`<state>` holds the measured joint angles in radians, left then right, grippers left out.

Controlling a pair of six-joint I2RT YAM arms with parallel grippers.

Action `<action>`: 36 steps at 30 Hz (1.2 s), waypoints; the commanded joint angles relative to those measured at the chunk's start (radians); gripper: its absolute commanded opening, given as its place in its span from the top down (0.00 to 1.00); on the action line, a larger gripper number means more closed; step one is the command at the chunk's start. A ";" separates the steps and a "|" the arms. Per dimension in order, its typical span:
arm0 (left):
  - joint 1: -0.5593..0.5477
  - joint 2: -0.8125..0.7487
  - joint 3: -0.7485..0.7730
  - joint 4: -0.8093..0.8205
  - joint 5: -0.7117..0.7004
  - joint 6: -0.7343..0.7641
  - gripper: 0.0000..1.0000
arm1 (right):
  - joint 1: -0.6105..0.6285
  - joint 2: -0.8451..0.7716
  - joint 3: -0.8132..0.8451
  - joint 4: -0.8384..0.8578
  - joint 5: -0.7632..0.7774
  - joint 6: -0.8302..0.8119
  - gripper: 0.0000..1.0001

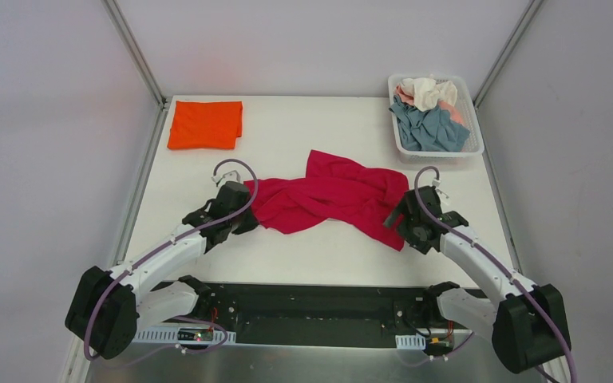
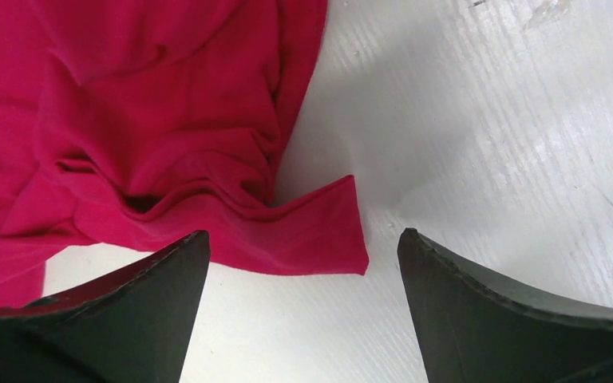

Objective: Fold and stack the t-shirts
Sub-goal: Flatten out the tshirt

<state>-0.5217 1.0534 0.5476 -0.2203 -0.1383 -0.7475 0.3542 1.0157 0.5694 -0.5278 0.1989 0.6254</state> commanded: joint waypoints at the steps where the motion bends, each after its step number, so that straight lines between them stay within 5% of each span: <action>1: 0.009 -0.026 0.020 -0.016 -0.010 0.011 1.00 | 0.002 0.071 -0.007 0.073 -0.009 0.035 0.10; 6: 0.010 -0.027 0.024 -0.022 -0.013 0.011 1.00 | 0.004 0.156 -0.017 0.107 -0.042 0.049 0.27; 10: 0.010 -0.032 0.033 -0.022 -0.041 0.003 1.00 | 0.004 0.132 -0.027 0.121 -0.061 0.044 0.83; 12: 0.011 -0.033 0.046 -0.026 -0.066 0.003 1.00 | 0.005 0.092 -0.026 0.122 -0.065 0.037 1.00; 27: 0.010 -0.179 0.466 -0.087 -0.340 0.207 1.00 | 0.002 -0.253 0.424 0.009 0.174 -0.139 1.00; 36: 0.010 -0.223 0.791 -0.128 -0.173 0.378 1.00 | 0.004 -0.244 0.861 -0.006 0.005 -0.284 1.00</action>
<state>-0.5217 0.8707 1.2282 -0.3206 -0.3737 -0.4709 0.3565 0.7635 1.2465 -0.5430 0.3042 0.4297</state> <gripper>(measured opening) 0.017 0.037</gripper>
